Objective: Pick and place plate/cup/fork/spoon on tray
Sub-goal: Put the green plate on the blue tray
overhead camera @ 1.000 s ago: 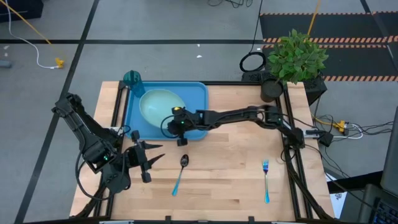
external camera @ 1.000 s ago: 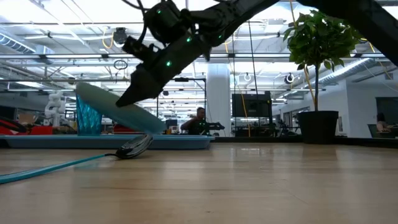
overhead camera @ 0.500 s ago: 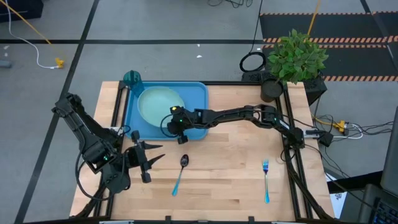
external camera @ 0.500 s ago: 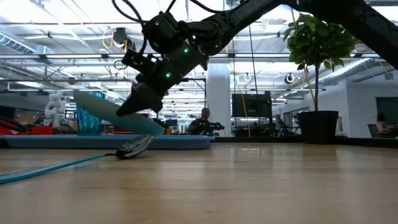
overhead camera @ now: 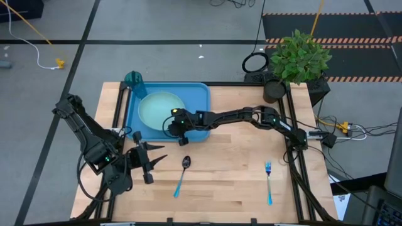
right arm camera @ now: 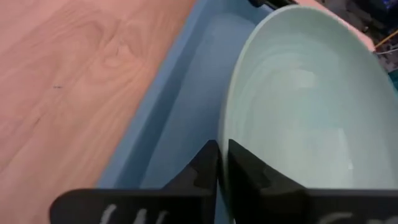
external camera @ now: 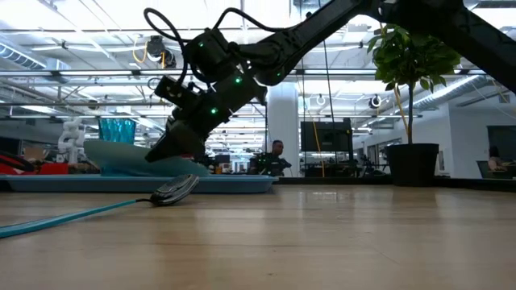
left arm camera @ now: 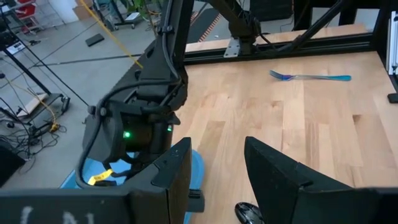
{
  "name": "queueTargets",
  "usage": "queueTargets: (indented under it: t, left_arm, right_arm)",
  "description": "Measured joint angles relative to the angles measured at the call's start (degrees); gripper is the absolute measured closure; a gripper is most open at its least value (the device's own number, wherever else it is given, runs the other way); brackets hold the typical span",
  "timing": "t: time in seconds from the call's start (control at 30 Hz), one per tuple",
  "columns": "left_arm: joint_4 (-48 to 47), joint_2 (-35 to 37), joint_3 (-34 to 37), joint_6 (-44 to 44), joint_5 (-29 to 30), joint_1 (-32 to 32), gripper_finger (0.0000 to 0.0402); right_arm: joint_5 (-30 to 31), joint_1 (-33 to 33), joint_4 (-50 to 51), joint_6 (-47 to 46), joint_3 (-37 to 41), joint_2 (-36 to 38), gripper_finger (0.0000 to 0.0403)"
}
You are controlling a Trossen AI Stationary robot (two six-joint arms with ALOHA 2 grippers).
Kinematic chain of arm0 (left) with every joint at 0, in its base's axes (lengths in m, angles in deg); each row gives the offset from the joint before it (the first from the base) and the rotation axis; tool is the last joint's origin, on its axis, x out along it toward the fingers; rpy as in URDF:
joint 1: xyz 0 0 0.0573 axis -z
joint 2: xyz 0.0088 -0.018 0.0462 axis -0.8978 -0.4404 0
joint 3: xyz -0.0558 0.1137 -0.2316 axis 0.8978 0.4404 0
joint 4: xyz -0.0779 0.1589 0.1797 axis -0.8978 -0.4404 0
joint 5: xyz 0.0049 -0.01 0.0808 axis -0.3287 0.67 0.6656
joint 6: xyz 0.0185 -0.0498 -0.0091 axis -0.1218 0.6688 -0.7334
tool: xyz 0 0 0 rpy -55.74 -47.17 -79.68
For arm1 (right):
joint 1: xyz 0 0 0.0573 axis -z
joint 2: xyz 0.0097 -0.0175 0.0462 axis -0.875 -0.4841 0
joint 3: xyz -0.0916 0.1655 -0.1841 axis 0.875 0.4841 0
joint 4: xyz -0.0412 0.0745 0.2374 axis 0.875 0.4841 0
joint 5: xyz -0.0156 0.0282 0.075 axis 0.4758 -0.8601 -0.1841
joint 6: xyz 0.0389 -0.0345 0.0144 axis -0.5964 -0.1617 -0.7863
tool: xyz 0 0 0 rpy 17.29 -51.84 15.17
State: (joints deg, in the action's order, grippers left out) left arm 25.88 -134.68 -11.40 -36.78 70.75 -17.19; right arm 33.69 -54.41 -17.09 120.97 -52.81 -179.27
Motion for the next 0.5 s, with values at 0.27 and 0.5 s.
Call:
queueTargets:
  t: [0.27,0.5]
  left_arm:
    - [0.01,0.0,0.0,-0.01,-0.02,0.0,0.025]
    - [0.01,0.0,0.0,-0.01,-0.04,0.0,0.025]
  right_arm:
    - [1.64,0.04,-0.06,-0.2,0.04,0.02,0.0364]
    - [2.43,0.02,0.06,-2.29,0.05,0.02,0.0339]
